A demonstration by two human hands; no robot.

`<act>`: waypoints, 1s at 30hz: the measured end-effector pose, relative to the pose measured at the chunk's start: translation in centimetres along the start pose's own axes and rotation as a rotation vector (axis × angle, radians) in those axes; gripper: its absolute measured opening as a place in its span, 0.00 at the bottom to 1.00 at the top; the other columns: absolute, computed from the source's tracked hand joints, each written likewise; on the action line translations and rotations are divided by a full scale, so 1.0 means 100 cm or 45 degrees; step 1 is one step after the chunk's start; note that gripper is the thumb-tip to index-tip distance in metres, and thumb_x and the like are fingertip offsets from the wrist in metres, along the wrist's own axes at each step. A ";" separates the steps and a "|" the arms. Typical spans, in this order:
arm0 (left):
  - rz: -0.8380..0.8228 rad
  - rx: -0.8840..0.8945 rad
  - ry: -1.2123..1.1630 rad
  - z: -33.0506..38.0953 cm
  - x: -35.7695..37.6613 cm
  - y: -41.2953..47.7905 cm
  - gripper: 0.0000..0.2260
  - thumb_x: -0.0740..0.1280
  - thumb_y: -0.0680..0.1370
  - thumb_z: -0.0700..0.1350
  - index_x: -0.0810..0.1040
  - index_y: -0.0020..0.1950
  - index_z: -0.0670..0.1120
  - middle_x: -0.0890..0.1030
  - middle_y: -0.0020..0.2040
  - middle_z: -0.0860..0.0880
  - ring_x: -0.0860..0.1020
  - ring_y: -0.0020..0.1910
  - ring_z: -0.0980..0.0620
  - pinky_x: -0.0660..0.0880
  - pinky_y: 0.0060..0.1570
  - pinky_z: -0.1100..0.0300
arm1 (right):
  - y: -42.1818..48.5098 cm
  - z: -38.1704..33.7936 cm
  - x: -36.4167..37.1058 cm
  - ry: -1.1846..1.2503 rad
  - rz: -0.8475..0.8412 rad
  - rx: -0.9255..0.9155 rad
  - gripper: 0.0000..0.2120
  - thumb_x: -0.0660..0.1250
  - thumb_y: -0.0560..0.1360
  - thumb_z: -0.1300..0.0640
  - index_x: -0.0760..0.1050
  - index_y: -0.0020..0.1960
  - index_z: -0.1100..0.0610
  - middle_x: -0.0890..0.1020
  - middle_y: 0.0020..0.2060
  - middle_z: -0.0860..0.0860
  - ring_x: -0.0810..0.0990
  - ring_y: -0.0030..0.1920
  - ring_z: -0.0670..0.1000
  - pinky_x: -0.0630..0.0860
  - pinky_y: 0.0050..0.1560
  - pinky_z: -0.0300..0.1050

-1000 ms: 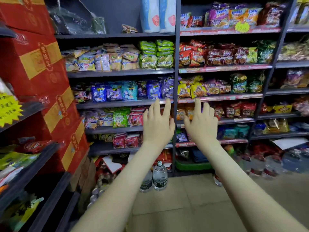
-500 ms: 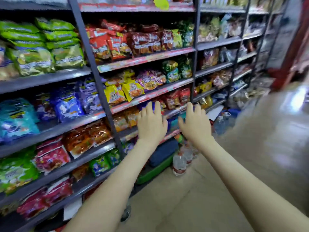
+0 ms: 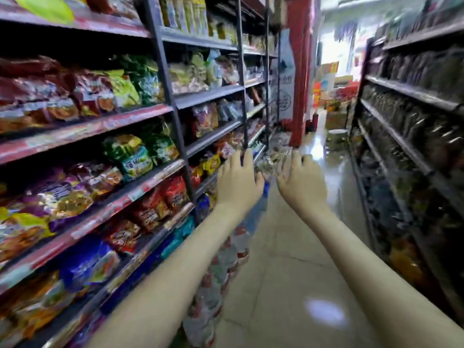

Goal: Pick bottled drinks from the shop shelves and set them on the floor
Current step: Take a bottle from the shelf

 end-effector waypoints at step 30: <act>-0.190 0.383 -0.475 0.095 0.590 0.744 0.27 0.60 0.79 0.48 0.58 0.75 0.42 0.70 0.68 0.42 0.70 0.65 0.43 0.67 0.61 0.50 | 0.716 0.350 0.374 -0.161 0.099 0.461 0.23 0.61 0.77 0.56 0.63 0.70 0.61 0.70 0.61 0.59 0.71 0.60 0.62 0.72 0.51 0.54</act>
Point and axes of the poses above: each hand's wrist, its own y-axis towards the middle knuckle, its own x-axis out of the palm, z = x × y, the point moved 6 cm from there along y, towards the middle knuckle
